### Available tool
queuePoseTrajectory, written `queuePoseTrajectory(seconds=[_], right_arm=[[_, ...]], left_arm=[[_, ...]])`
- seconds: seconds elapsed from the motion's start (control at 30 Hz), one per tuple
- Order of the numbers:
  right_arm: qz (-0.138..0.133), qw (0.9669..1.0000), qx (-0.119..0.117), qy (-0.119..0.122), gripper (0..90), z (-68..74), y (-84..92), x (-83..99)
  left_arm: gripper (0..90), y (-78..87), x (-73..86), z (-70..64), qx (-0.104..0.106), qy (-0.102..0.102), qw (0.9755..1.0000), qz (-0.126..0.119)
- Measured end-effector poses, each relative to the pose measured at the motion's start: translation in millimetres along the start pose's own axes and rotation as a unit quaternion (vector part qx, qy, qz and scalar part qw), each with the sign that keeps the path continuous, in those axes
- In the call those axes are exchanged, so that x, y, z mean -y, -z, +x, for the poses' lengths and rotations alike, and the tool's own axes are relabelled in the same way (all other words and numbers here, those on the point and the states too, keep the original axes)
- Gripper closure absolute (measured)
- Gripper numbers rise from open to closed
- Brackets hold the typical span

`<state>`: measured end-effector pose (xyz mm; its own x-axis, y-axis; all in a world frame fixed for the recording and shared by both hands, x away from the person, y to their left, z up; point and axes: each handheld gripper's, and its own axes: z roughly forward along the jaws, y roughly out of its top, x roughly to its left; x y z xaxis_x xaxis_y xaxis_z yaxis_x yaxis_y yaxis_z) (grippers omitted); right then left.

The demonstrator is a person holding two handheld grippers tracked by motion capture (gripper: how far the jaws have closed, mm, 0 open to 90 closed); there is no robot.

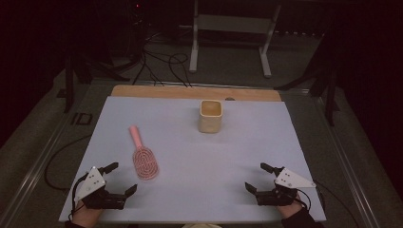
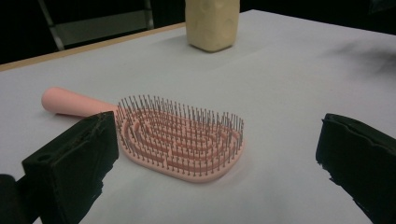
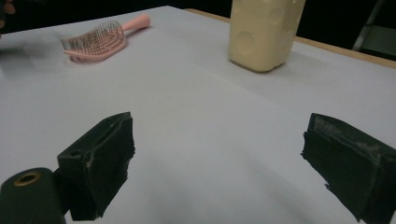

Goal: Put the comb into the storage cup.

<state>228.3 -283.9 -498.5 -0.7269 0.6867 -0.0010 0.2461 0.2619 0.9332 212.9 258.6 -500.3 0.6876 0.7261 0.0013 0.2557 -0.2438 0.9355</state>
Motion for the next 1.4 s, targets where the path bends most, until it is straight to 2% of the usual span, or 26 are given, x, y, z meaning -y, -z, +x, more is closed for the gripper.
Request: queuePoseTrajectory(seconds=[0.23, 0.37, 0.53, 0.63, 0.73, 0.8, 0.97, 1.03, 1.27, 1.4], right_arm=[[-0.001, 1.0000, -0.001, -0.002, 8.6, 0.2, 0.7, -0.1], [0.001, 1.0000, -0.002, 0.001, 8.6, 0.7, 0.1, -0.5], [-0.004, 1.0000, -0.003, 0.000, 8.6, 1.7, 0.2, -2.0], [-0.004, 1.0000, -0.002, 0.002, 8.6, 2.5, 0.2, -2.5], [-0.008, 1.0000, -0.003, 0.001, 8.6, 2.9, 0.6, -3.7], [-0.010, 1.0000, -0.002, 0.002, 8.6, 3.4, 0.5, -4.2], [-0.012, 0.9999, -0.004, 0.002, 8.6, 4.7, 0.2, -5.1], [-0.012, 0.9999, -0.003, 0.001, 8.6, 5.3, 0.0, -5.2], [-0.012, 0.9999, -0.002, -0.001, 8.6, 5.5, -0.1, -5.3], [-0.014, 0.9999, -0.002, -0.001, 8.6, 5.8, -0.2, -5.6]], left_arm=[[0.2, -1.8, 0.4, -0.2, 0.001, -0.002, 1.0000, 0.007], [0.2, -0.5, -1.2, -0.5, -0.004, -0.009, 1.0000, 0.003], [0.2, 0.4, -2.4, -1.0, 0.003, -0.012, 0.9999, 0.012], [0.2, 2.1, -8.0, -1.8, 0.012, -0.010, 0.9998, 0.007], [0.2, 5.5, -16.1, -4.0, 0.016, -0.021, 0.9996, 0.010], [0.2, 8.1, -22.0, -4.6, 0.020, -0.012, 0.9997, 0.005], [0.2, 13.1, -37.2, -4.8, 0.021, -0.029, 0.9993, 0.006], [0.2, 13.9, -40.0, -4.0, 0.023, -0.031, 0.9992, 0.008], [0.2, 16.9, -64.8, 0.7, 0.029, -0.045, 0.9984, 0.016], [0.2, 16.8, -74.6, 3.0, 0.040, -0.043, 0.9982, 0.012]])
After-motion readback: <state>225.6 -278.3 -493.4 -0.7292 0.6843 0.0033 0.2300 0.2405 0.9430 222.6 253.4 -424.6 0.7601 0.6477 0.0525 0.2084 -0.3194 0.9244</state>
